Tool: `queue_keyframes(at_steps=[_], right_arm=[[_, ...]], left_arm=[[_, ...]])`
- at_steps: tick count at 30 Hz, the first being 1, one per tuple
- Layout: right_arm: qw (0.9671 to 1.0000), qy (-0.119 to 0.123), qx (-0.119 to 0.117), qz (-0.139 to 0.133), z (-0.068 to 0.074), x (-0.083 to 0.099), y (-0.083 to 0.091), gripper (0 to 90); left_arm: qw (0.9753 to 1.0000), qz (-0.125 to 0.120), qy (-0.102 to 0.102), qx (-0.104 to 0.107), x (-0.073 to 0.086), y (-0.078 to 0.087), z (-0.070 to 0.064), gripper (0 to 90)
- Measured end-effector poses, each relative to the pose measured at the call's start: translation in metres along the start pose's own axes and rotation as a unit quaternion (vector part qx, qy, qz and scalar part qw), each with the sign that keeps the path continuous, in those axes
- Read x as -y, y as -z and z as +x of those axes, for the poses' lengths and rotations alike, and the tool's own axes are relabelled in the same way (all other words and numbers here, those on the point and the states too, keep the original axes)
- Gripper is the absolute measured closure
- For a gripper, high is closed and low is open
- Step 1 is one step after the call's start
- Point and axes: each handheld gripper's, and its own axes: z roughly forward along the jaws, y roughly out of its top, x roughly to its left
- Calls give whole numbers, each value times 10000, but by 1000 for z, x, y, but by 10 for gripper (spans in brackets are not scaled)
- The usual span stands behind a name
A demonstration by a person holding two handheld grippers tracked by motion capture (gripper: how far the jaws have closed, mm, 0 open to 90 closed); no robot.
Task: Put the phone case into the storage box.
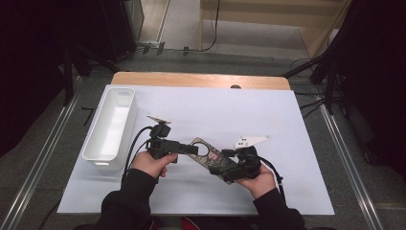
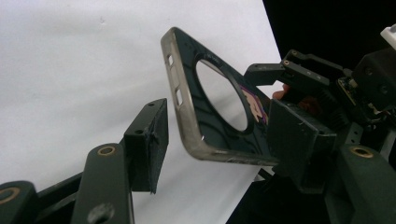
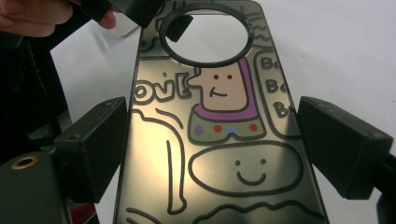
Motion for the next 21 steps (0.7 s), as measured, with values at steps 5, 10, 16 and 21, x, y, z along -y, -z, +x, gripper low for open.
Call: queue_keyframes(at_steps=[5,10,16,21], right_arm=[[10000,-16,-9,-36,0,0,-1,107],[10000,-10,-10,-63,1,0,-1,107],[9999,15,0,-101,2,0,-1,107],[9999,14,11,-135,2,0,-1,107]], left_arm=[[10000,4,37,53,-1,-1,1,403],[9999,-15,86,96,-2,-1,1,419],[9998,-28,134,122,-3,-1,3,457],[9996,-50,197,208,-3,-1,5,498]])
